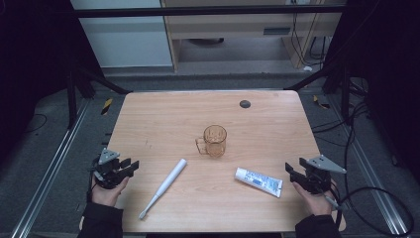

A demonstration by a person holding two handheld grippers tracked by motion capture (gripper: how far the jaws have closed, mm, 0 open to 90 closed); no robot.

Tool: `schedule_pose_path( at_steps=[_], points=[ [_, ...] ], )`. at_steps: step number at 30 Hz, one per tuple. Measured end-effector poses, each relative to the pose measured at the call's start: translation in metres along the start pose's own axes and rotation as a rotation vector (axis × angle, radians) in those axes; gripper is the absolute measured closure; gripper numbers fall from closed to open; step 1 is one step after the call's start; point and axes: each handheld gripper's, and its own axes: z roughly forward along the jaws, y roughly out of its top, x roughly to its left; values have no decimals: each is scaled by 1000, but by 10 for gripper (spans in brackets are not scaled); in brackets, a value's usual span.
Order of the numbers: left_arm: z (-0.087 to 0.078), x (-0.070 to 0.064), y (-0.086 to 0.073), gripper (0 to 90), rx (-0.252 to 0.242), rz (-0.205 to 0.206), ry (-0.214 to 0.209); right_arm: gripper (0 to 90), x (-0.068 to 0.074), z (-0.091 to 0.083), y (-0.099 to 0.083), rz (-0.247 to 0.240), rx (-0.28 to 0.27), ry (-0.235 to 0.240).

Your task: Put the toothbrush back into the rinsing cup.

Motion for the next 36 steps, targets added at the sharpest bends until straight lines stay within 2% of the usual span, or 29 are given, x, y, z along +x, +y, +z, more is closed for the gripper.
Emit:
schedule_pose_path(
  at_steps=[5, 8, 14, 15, 19, 24, 30, 36],
  points=[
    [1, -11, -2, 727, 34, 30, -34, 439, 9, -3, 3, -19, 3, 28],
    [-1, -19, -7, 770, 53, 40, -72, 451, 15, -6, 5, -21, -1, 37],
    [-3, -27, -13, 830, 83, 78, -81, 479, 24, -6, 9, -37, 7, 42],
    [-1, -31, -15, 835, 104, 106, -77, 495, 28, -6, 9, -38, 8, 50],
    [2, -39, -17, 857, 133, 139, -88, 518, 33, -5, 10, -48, 13, 66],
    [3, -43, -20, 883, 155, 147, -116, 535, 35, -4, 9, -47, 20, 75],
    [6, -49, -26, 894, 209, 169, -160, 538, 36, -2, 7, -45, 36, 79],
    [7, -54, -30, 894, 232, 178, -183, 534, 35, 0, 6, -52, 40, 75]
  ],
)
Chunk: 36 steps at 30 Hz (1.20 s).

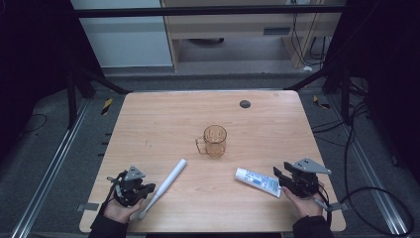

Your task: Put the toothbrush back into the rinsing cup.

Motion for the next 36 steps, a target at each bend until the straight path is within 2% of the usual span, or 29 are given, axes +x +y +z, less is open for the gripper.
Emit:
schedule_pose_path(
  at_steps=[16, 36],
  points=[
    [5, -9, -1, 895, 11, 14, -29, 526, -2, -1, -1, 6, 2, -13],
    [12, -29, 3, 895, 15, 54, -62, 520, -6, 0, -2, 7, 14, -27]
  ],
)
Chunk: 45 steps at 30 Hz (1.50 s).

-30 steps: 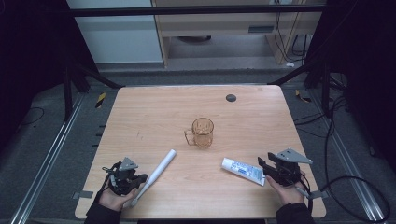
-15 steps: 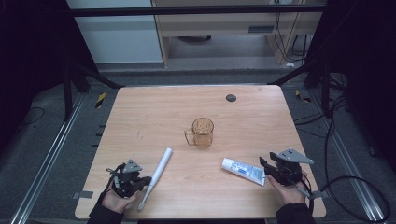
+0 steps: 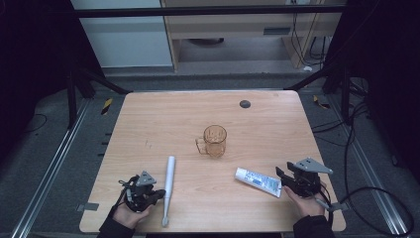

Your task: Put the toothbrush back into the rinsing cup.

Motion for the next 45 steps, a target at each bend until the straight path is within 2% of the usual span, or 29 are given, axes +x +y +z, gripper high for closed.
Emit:
schedule_pose_path(
  at_steps=[4, 18, 28, 38, 40, 42, 43, 44, 45],
  points=[
    [2, -3, 1, 895, 7, 15, -2, 519, 0, 0, 0, 1, 2, -1],
    [9, -8, 6, 896, -6, 16, -8, 518, -2, 2, -1, 4, 14, -11],
    [16, -14, 10, 896, -4, 40, -14, 517, -3, 2, -2, 2, 17, -16],
    [19, -15, 12, 896, -12, 39, -28, 518, -3, 2, -2, 0, 18, -17],
    [12, -14, 14, 896, -36, 36, -30, 517, -3, 2, -2, 0, 18, -18],
    [5, -11, 19, 896, -66, 30, -14, 517, -3, 2, -2, 1, 17, -18],
    [5, -11, 19, 896, -66, 30, -14, 517, -3, 2, -2, 1, 17, -18],
    [-2, -5, 25, 896, -101, 19, 5, 518, -3, 2, -2, 2, 15, -17],
    [-2, -5, 25, 895, -101, 19, 5, 518, -3, 2, -2, 2, 15, -17]
  ],
)
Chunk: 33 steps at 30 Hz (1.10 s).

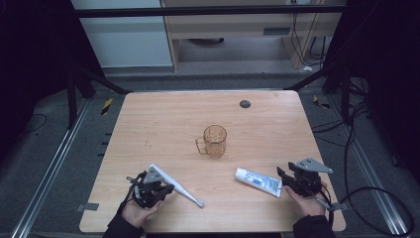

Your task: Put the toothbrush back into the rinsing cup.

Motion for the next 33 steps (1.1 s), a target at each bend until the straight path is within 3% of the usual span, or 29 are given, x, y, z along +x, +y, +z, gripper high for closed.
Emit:
schedule_pose_path(
  at_steps=[3, 7, 11, 16, 20, 33],
  points=[
    [-11, 20, 15, 895, -45, -30, 49, 517, 0, 0, 0, 5, 0, 0],
    [-11, 36, 21, 896, -46, -39, 82, 517, -1, 2, -1, 3, 2, 1],
    [4, 58, 29, 896, -4, -51, 134, 517, -1, 2, -1, 5, 5, 2],
    [21, 72, 31, 896, 34, -65, 173, 517, -1, 3, -2, 4, 11, 3],
    [30, 75, 30, 896, 71, -65, 177, 517, -1, 4, -3, -1, 14, 4],
    [32, 72, 24, 896, 118, -49, 178, 516, -1, 4, -3, 1, 15, 3]
  ],
)
